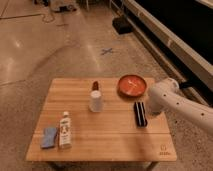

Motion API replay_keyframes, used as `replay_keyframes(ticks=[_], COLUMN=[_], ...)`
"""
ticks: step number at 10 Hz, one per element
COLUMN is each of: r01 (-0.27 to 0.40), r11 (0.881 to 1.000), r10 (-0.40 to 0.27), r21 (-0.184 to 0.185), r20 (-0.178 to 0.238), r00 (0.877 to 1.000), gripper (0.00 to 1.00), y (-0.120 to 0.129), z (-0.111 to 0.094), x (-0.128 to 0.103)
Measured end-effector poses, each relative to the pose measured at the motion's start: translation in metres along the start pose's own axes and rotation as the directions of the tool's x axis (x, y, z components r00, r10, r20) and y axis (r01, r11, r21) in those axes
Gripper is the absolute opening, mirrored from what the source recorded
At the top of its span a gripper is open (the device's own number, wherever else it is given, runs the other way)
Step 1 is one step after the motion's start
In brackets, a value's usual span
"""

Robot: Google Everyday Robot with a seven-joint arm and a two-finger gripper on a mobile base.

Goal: Push the eraser across the table

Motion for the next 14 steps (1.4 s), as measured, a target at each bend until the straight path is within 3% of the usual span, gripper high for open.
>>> replay_keyframes(ticks=[6, 8, 10, 14], r01=[0.016, 0.016, 0.009, -0.010], r11=[1.000, 1.000, 0.999, 0.997], r10=[-0.016, -0.017, -0.009, 0.009], r21=[0.012, 0.016, 0.045, 0.073], r20=[0.020, 0.019, 0.016, 0.017], r00=[1.000, 1.000, 1.000, 1.000], gripper=[0.30, 0.14, 0.00, 0.00], y=[-0.010, -0.010, -0.020, -0.035], z=[0.024, 0.025, 0.003, -0.021], x=[-0.001, 0.001, 0.010, 0.023])
